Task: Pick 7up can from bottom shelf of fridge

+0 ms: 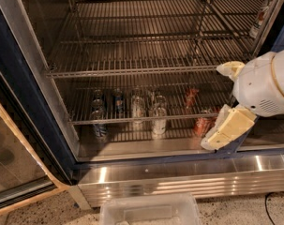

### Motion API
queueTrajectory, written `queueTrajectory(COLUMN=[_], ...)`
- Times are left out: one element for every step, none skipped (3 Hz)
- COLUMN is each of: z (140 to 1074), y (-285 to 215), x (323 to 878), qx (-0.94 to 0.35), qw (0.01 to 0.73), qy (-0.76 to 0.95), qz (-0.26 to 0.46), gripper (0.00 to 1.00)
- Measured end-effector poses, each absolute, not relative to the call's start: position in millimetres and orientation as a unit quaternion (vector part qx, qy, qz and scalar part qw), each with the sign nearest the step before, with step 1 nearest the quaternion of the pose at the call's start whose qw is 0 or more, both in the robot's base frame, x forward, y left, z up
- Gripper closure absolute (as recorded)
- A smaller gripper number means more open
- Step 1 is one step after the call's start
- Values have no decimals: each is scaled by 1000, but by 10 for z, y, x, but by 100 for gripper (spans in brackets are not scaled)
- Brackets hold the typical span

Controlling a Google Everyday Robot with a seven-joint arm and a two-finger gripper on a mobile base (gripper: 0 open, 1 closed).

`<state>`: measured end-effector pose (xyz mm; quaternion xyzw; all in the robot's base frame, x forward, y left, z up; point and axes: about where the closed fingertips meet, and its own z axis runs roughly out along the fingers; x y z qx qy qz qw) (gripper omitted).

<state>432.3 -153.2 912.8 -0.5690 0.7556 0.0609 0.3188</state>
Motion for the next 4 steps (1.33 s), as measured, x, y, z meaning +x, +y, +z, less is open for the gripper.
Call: queueTrajectory(z=[8905,8451,8252,8252], y=[-1468,-1361,-1243,-1243], x=[4343,4365,4573,4573], qx=[-547,-502,-443,-443], qw=[337,383,448,448], qy=[763,767,763,763], qz=[74,112,147,147], gripper=[0,0,0,0])
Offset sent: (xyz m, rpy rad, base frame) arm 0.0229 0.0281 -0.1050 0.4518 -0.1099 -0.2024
